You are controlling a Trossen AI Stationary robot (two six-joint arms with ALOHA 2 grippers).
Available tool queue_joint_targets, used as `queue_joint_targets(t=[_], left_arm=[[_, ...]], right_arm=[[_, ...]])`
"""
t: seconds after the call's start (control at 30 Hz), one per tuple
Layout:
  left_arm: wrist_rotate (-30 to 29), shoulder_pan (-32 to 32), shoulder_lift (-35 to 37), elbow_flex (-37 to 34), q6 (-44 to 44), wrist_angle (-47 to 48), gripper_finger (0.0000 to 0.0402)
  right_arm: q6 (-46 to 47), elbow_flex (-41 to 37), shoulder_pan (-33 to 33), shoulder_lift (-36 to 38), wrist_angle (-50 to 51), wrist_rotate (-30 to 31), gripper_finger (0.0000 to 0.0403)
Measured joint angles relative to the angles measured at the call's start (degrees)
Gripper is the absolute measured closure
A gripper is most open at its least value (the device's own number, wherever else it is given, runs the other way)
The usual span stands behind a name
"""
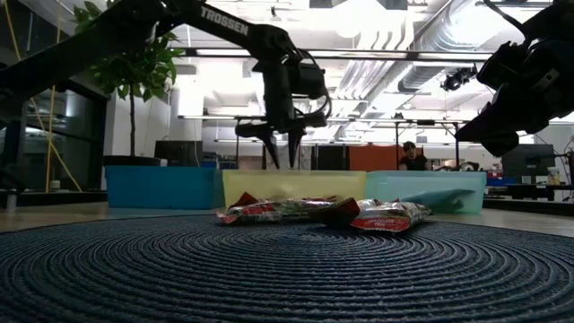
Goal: Pick and place Granola Bars by type
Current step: Put the yellow granola bar into the yellow bin, then put the red granola bar into the blue bin
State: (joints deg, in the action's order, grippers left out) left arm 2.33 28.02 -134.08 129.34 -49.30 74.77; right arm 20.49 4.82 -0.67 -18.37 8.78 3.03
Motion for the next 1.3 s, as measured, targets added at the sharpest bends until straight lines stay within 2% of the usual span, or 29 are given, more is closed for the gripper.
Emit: queue_joint_targets(t=[0.17,0.3,0.73,1.07,1.3], left_arm=[[0.5,-0.1,0.0,0.0,0.1,-0.2,0.0225],[-0.6,0.0,1.7,-0.1,1.4,-2.0,0.0208],[-5.6,-0.9,12.5,0.0,13.0,-3.6,0.0206],[-8.4,-6.2,22.4,0.0,23.2,-2.3,0.0206],[-6.5,-13.1,28.0,0.0,27.5,-0.9,0.0206]], right_arm=[[0.0,0.0,0.0,0.0,0.0,0.0,0.0402],[0.0,0.0,0.0,0.0,0.0,0.0,0.0402],[0.0,0.0,0.0,0.0,0.0,0.0,0.0402],[0.0,0.0,0.0,0.0,0.0,0.0,0.0402],[0.0,0.0,0.0,0.0,0.0,0.0,0.0402]])
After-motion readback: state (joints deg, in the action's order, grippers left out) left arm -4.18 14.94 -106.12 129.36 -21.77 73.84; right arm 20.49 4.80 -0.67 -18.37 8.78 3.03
